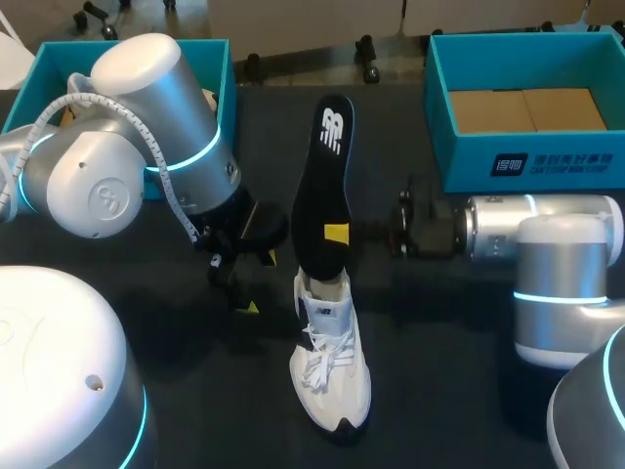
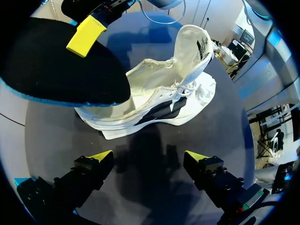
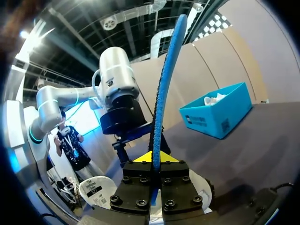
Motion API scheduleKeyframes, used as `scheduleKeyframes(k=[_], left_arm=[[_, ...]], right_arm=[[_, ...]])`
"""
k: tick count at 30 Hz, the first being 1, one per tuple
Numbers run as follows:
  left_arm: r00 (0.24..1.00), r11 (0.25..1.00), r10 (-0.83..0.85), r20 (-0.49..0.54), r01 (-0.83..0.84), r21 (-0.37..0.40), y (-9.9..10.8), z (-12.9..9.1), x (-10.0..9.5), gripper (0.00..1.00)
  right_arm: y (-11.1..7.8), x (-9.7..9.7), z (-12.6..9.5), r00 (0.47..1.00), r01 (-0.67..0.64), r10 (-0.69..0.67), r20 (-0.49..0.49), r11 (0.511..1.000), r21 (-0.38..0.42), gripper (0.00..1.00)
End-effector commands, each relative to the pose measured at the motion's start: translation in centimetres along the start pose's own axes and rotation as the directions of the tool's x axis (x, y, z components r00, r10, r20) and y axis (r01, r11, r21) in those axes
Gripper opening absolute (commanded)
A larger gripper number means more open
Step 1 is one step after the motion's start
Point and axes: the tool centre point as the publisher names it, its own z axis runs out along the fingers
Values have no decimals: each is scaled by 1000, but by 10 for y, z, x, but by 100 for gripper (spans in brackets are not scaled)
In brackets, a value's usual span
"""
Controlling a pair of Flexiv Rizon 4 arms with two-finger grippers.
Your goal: Take the shoe out of the shoebox, open the shoe tongue, remove and reinsert the insole, then place the shoe into the shoebox
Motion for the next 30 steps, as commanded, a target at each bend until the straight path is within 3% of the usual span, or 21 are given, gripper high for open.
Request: scheduleKeyframes(k=[1,12,30], left_arm=[[1000,1000,0,1,0,-2,0,-1,0,100],[1000,1000,0,1,0,-2,0,-1,0,100],[998,998,-49,33,47,32,-5,-4,5,100]], right_arm=[[5,-1,-1,1000,-7,7,8,1000,-3,0],[14,-16,10,996,-86,86,26,996,-15,0],[-2,-4,12,985,-148,149,91,989,-19,0]])
